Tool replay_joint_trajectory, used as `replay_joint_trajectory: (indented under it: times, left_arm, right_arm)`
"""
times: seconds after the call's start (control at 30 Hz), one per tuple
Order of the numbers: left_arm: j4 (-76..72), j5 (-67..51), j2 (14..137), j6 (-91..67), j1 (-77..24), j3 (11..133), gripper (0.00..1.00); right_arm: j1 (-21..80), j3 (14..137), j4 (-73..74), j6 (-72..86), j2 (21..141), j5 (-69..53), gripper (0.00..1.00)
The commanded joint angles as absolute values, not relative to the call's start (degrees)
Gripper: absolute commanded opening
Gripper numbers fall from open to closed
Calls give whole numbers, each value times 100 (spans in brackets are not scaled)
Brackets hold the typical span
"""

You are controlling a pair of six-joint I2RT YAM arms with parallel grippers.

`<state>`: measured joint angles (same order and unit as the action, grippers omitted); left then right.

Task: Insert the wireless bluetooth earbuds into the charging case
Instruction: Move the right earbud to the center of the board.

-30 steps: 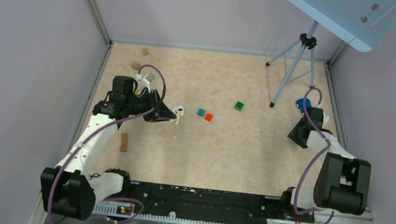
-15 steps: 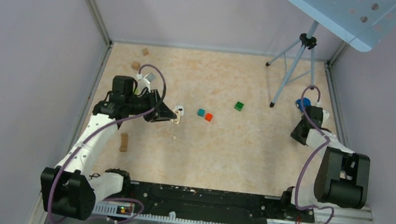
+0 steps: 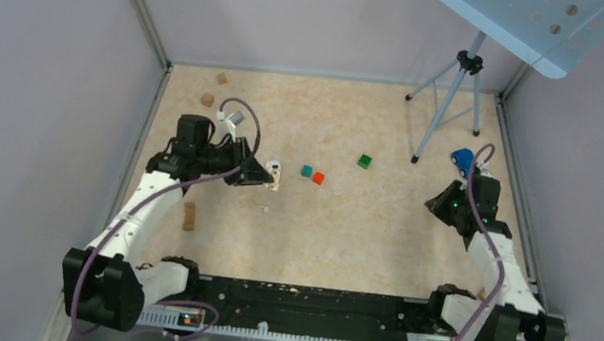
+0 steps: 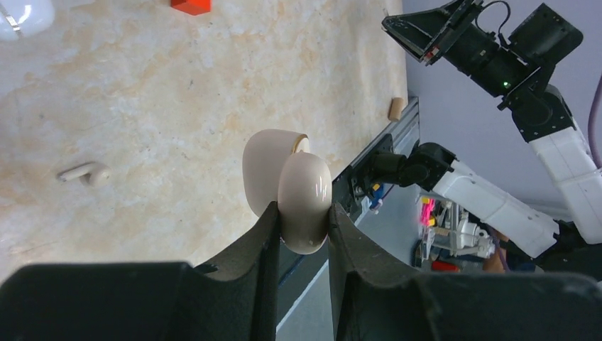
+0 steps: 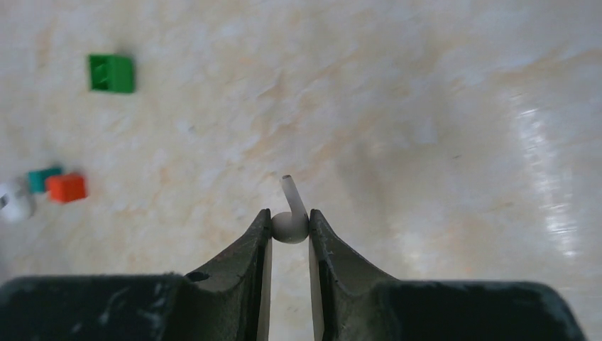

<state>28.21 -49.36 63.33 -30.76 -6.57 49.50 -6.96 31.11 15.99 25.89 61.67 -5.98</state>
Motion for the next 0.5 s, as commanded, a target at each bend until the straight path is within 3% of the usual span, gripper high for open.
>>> replay_joint_trajectory:
  times: [0.0,0.2,0.47]
  left_arm:
    - [2361,-5144,6361,-2569,-1219,5227,0]
    - [1954,-4969,6486,-2441,-2128,5260,0]
    - [599,-5035,6461,-2895,-2507,4751,0]
  right_arm:
    - [-400,2835,1978,3314,4924,-2232,2]
    - [-321,2690,2024,4170,3721,-3939,1]
    - [-299,2684,1811,5182,3420,-5406,0]
